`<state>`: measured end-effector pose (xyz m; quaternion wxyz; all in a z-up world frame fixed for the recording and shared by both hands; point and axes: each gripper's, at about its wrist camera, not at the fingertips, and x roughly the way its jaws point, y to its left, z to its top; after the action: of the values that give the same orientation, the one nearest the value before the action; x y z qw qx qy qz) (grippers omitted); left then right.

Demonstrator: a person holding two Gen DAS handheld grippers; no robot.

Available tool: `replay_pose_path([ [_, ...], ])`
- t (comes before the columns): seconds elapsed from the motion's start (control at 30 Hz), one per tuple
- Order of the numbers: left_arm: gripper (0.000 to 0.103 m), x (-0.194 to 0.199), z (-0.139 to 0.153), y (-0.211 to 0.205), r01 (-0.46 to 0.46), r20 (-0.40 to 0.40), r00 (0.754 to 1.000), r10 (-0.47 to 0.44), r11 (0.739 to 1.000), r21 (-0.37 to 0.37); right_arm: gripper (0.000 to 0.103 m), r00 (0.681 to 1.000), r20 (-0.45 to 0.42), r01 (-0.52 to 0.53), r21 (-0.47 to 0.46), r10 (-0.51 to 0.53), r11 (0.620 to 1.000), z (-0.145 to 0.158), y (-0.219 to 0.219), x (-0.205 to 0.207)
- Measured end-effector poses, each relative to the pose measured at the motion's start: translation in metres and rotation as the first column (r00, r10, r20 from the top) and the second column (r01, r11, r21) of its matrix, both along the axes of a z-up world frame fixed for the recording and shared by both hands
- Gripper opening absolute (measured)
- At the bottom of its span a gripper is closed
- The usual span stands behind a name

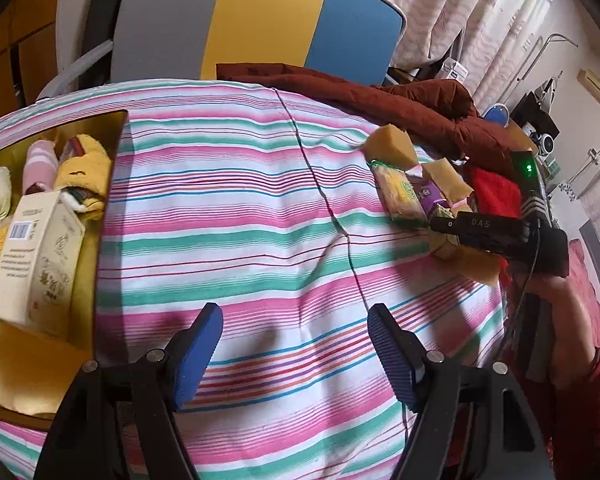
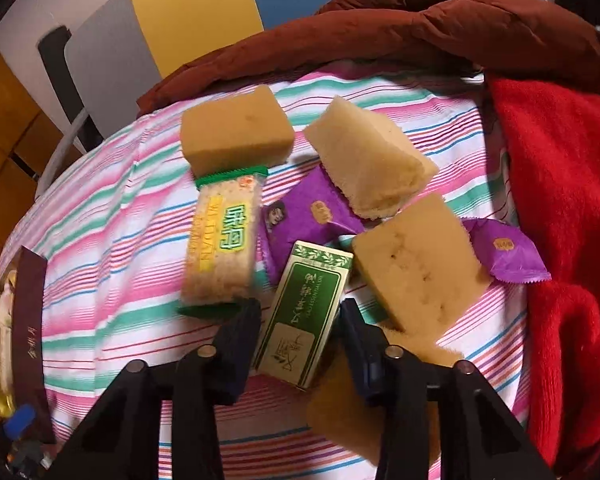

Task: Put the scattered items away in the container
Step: 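Move both tools back toward the remaining snacks, then grasp the green tea box with the right tool while the left grasps the WEIDAN pack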

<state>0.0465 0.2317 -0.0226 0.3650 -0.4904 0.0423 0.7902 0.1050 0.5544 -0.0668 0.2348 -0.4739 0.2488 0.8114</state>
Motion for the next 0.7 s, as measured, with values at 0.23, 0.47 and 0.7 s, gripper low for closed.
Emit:
replay_pose_path([
  [0.23, 0.076, -0.009, 0.0, 0.045, 0.03, 0.015, 0.999, -0.03, 0.999, 0.016, 0.036, 0.996, -0.046, 0.069, -0.043, -0.071, 0.997, 0.001, 0.013, 0.011],
  [0.47, 0.076, -0.026, -0.005, 0.111, 0.06, 0.023, 0.998, -0.06, 0.998, 0.0, 0.035, 0.995, -0.043, 0.089, -0.016, -0.09, 0.996, 0.004, 0.015, 0.013],
  [0.7, 0.076, -0.034, -0.016, 0.167, 0.122, 0.039, 0.992, -0.121, 0.992, -0.019, 0.035, 0.99, -0.053, 0.127, -0.022, -0.128, 0.992, 0.005, 0.022, 0.019],
])
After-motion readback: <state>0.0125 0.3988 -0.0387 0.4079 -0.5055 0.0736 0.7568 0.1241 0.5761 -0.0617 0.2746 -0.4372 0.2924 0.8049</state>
